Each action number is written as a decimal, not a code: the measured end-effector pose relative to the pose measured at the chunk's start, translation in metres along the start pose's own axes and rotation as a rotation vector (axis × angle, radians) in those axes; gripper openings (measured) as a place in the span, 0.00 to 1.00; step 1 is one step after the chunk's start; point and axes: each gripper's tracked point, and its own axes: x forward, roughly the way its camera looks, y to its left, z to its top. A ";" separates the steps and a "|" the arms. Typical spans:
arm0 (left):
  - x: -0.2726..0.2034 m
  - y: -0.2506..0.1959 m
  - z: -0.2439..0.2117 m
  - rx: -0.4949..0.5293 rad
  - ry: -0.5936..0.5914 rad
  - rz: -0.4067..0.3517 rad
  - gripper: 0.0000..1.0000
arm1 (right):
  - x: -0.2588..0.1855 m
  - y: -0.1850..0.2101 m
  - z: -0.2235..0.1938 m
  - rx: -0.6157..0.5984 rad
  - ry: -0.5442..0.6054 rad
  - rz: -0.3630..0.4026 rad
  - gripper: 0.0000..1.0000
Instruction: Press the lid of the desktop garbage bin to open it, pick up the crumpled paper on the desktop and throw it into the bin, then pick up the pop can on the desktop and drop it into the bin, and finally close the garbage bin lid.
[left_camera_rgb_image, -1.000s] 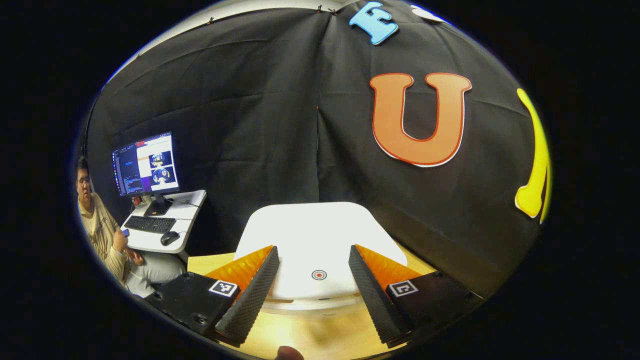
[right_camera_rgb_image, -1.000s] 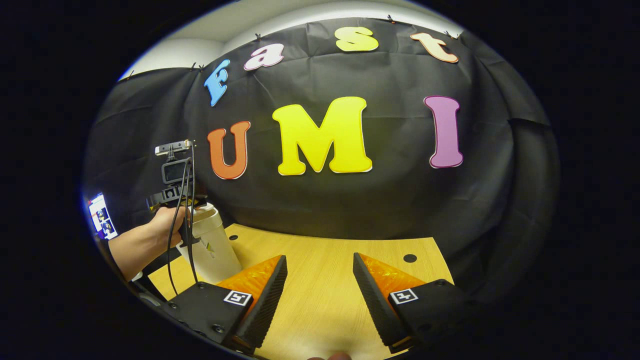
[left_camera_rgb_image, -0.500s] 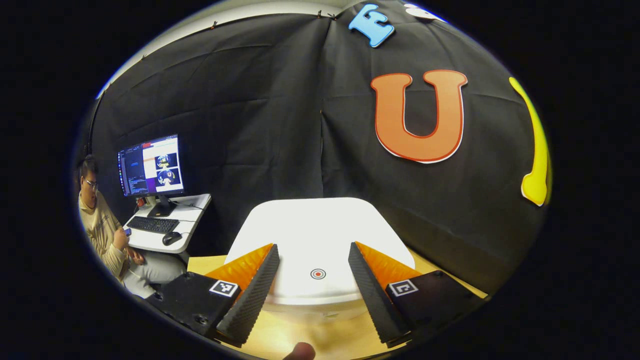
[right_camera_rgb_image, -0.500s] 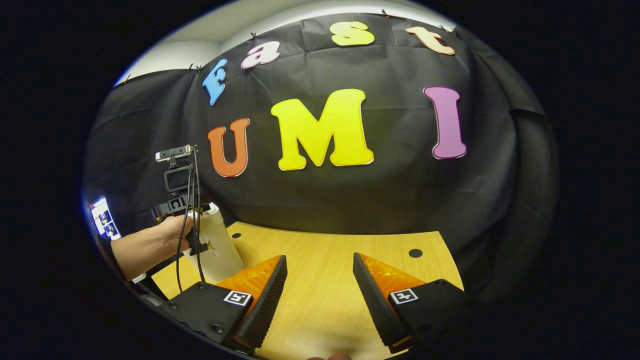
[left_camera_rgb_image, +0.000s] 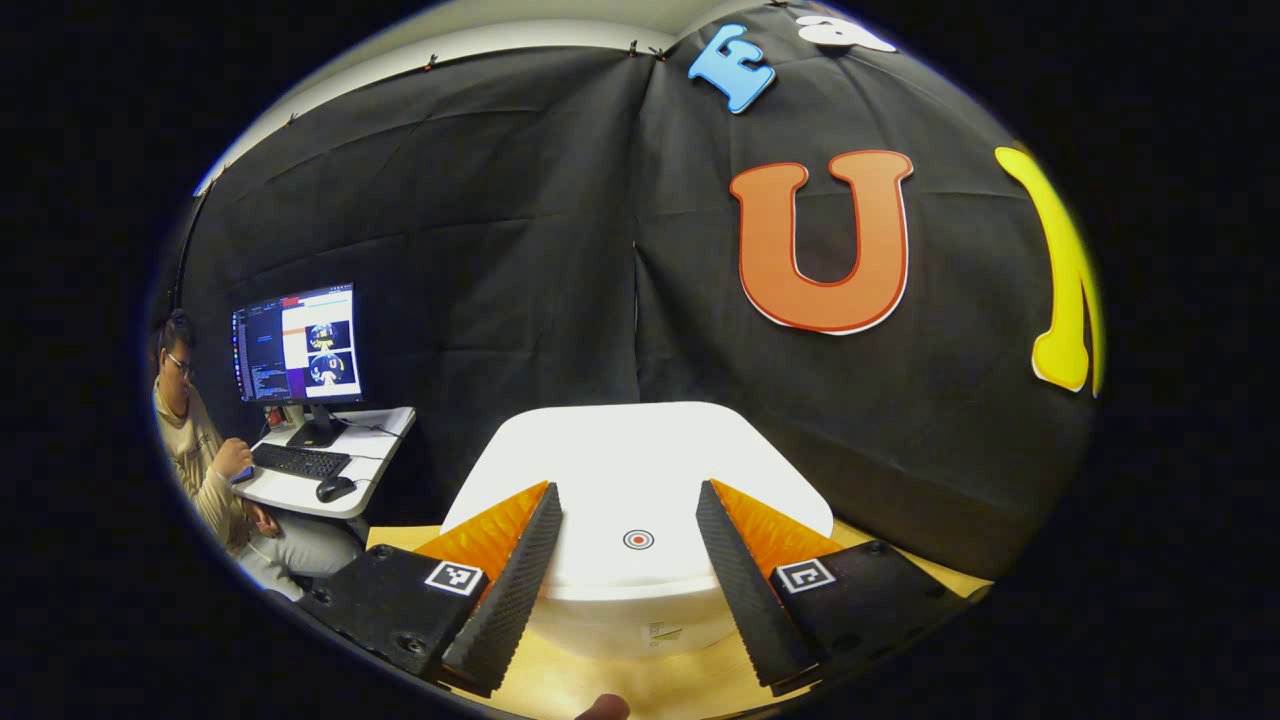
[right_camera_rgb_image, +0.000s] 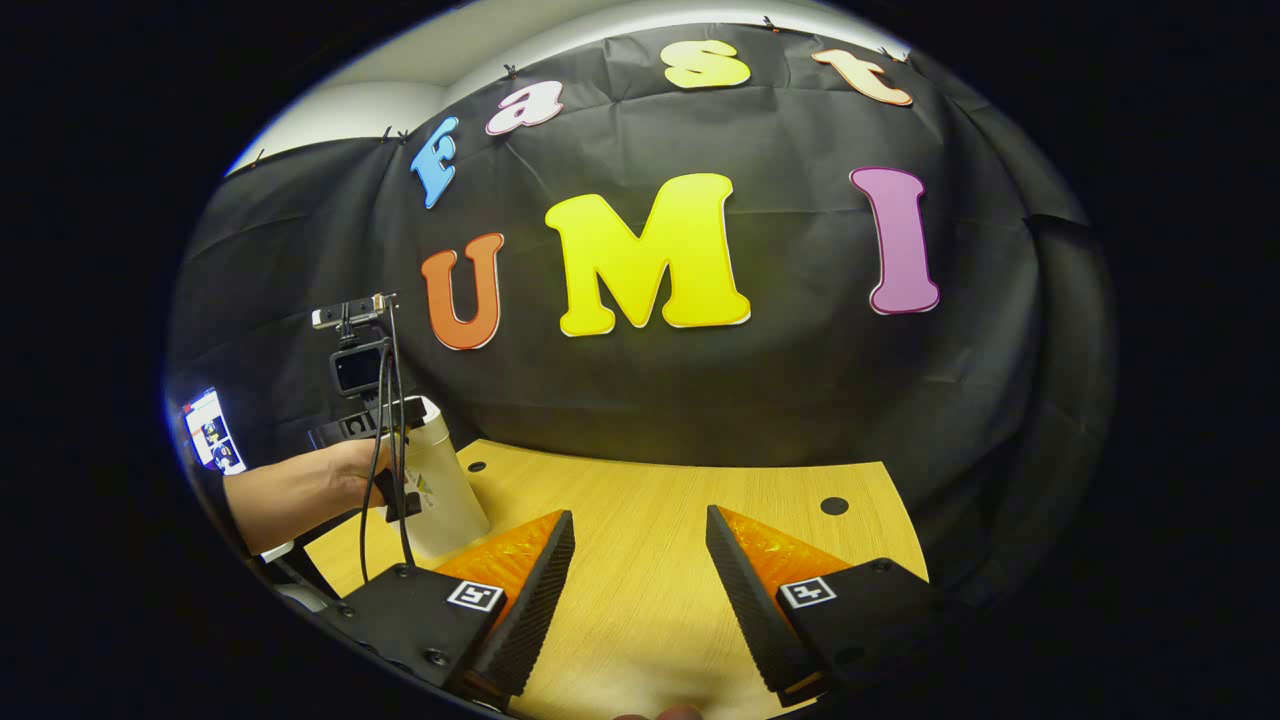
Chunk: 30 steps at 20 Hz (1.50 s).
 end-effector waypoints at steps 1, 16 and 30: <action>-0.001 0.000 0.002 -0.005 -0.005 -0.001 0.90 | 0.000 0.000 0.000 0.002 -0.001 0.002 0.85; -0.089 -0.042 0.124 0.062 -0.234 -0.605 0.91 | -0.007 0.048 0.078 -0.099 -0.256 -0.089 0.84; -0.250 -0.032 0.113 0.042 -0.287 -1.119 0.92 | -0.062 0.083 0.122 -0.125 -0.472 -0.266 0.87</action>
